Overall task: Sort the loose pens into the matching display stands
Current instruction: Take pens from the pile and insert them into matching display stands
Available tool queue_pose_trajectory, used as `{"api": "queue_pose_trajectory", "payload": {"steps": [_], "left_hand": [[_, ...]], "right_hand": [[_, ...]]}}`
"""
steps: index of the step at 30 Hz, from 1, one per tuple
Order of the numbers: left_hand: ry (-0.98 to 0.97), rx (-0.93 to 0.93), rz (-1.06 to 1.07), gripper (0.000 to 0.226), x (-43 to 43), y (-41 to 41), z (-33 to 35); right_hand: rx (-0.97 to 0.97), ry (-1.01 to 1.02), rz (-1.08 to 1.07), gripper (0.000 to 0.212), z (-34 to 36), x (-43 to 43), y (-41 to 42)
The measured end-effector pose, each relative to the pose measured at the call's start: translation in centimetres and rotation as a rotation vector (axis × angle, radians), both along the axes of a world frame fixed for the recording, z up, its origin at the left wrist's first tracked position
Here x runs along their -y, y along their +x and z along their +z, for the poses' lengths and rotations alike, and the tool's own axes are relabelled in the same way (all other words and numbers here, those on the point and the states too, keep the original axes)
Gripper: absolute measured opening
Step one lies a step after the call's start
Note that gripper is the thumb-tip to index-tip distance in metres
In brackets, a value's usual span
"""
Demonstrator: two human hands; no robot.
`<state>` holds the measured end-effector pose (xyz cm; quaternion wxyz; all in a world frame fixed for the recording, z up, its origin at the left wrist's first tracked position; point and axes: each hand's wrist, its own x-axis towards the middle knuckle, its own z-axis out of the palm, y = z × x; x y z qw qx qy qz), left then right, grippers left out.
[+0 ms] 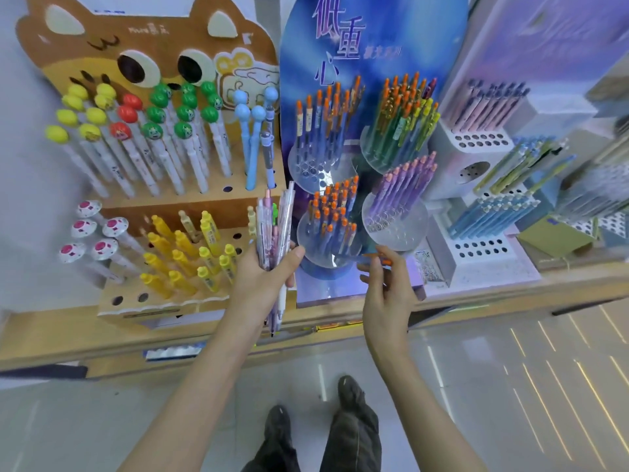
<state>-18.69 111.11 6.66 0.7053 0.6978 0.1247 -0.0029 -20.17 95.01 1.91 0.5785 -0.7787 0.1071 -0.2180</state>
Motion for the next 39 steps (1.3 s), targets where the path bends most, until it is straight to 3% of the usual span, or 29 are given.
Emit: {"api": "queue_pose_trajectory", "payload": {"steps": [13,15,17,20,27,33,39], "left_hand": [[0.013,0.010,-0.057,0.012,-1.1,0.5,-0.1],[0.010,0.011,-0.055,0.011,-1.3,0.6,0.0],[0.008,0.008,-0.062,0.010,-1.4,0.7,0.1],[0.012,0.012,-0.074,0.008,-1.5,0.8,0.5],[-0.001,0.028,-0.094,0.007,-1.1,1.1,0.7],[-0.008,0.021,-0.091,0.007,-1.2,1.4,0.6],[0.007,0.037,-0.094,0.011,-1.5,1.5,0.8]], "right_hand": [[0.029,-0.201,0.071,0.016,0.5,-0.5,1.8],[0.014,-0.216,0.057,0.029,0.5,-0.6,2.0],[0.007,-0.229,0.057,0.028,0.3,-0.5,2.0],[0.014,-0.248,0.107,0.018,0.6,-0.3,1.9],[0.028,-0.390,0.225,0.025,1.4,-0.5,2.6],[0.033,-0.338,0.161,0.021,1.3,-0.4,3.2],[0.022,-0.419,0.145,0.021,1.6,-0.9,4.3]]}}
